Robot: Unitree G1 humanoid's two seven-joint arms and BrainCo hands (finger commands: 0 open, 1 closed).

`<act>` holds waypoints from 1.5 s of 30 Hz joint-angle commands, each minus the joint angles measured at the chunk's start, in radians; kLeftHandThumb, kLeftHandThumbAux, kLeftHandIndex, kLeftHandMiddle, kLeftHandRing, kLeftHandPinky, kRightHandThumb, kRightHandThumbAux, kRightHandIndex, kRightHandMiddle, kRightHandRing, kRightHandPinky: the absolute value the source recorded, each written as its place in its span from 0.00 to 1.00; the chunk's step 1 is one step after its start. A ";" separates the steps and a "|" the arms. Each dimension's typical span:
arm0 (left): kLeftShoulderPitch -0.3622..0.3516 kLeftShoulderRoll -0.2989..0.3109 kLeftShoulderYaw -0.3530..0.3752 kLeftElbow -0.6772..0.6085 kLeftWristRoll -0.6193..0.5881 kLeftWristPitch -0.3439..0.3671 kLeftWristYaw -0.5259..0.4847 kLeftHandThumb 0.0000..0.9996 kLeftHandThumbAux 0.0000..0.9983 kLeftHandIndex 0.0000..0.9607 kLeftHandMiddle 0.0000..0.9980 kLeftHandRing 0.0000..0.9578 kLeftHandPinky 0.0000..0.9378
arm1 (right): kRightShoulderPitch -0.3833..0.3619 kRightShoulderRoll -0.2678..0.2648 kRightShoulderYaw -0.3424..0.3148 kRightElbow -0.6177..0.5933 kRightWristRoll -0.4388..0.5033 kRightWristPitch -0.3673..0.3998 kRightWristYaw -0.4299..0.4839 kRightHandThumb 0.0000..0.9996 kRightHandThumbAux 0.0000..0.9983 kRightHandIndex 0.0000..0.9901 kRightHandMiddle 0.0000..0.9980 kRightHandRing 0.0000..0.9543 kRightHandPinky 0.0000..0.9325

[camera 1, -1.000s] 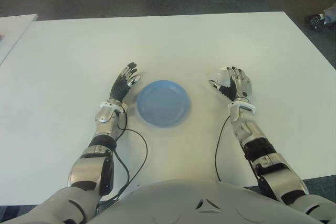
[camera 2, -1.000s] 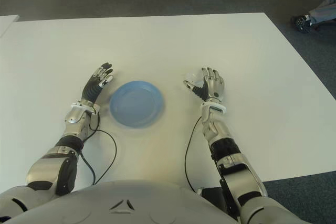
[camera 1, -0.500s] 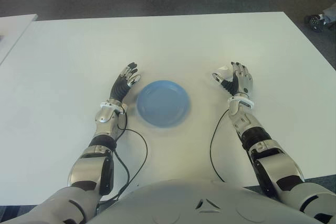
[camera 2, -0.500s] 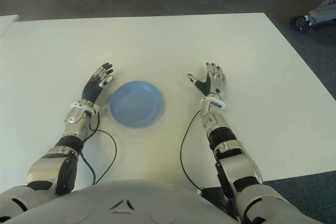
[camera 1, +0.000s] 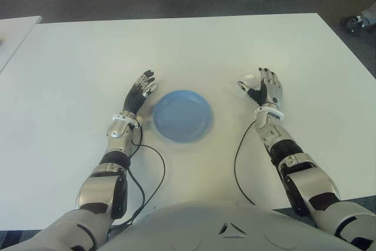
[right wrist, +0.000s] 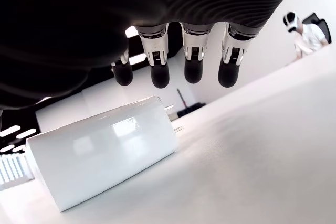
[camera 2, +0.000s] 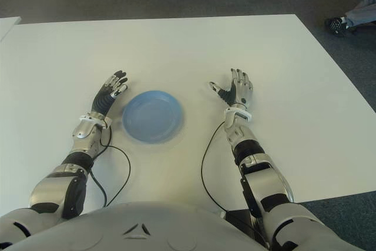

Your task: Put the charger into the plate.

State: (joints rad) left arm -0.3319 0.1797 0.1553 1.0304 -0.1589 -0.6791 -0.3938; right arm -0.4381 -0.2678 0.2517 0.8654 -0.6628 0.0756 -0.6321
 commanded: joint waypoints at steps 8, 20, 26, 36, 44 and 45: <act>0.026 -0.013 0.009 0.028 -0.003 0.021 -0.009 0.07 0.53 0.07 0.10 0.11 0.15 | 0.029 0.026 0.024 0.054 0.018 0.007 0.002 0.25 0.28 0.00 0.00 0.00 0.00; 0.026 -0.011 0.010 0.028 0.007 0.034 0.002 0.10 0.53 0.07 0.13 0.14 0.17 | 0.023 0.036 0.048 0.056 -0.002 0.055 -0.024 0.24 0.23 0.00 0.00 0.00 0.00; 0.026 -0.010 0.010 0.025 0.010 0.036 0.003 0.11 0.53 0.08 0.14 0.15 0.19 | 0.025 0.035 0.063 0.037 -0.002 0.085 0.008 0.25 0.19 0.00 0.00 0.00 0.00; 0.031 -0.011 0.004 0.019 0.020 0.008 0.004 0.10 0.52 0.09 0.17 0.17 0.19 | 0.041 0.023 0.095 -0.017 -0.012 0.117 0.081 0.27 0.15 0.00 0.00 0.00 0.00; 0.037 -0.012 0.000 0.009 0.026 -0.005 0.003 0.08 0.52 0.09 0.17 0.17 0.19 | 0.053 -0.017 0.175 -0.102 -0.080 0.229 0.264 0.28 0.13 0.00 0.00 0.00 0.00; 0.038 -0.013 0.000 0.008 0.025 -0.005 0.001 0.08 0.52 0.09 0.16 0.17 0.19 | 0.060 -0.030 0.191 -0.136 -0.094 0.252 0.309 0.28 0.13 0.00 0.00 0.00 0.00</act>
State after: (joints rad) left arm -0.3275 0.1776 0.1589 1.0281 -0.1437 -0.6961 -0.3933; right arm -0.4381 -0.2912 0.3886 0.7649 -0.7287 0.2669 -0.4421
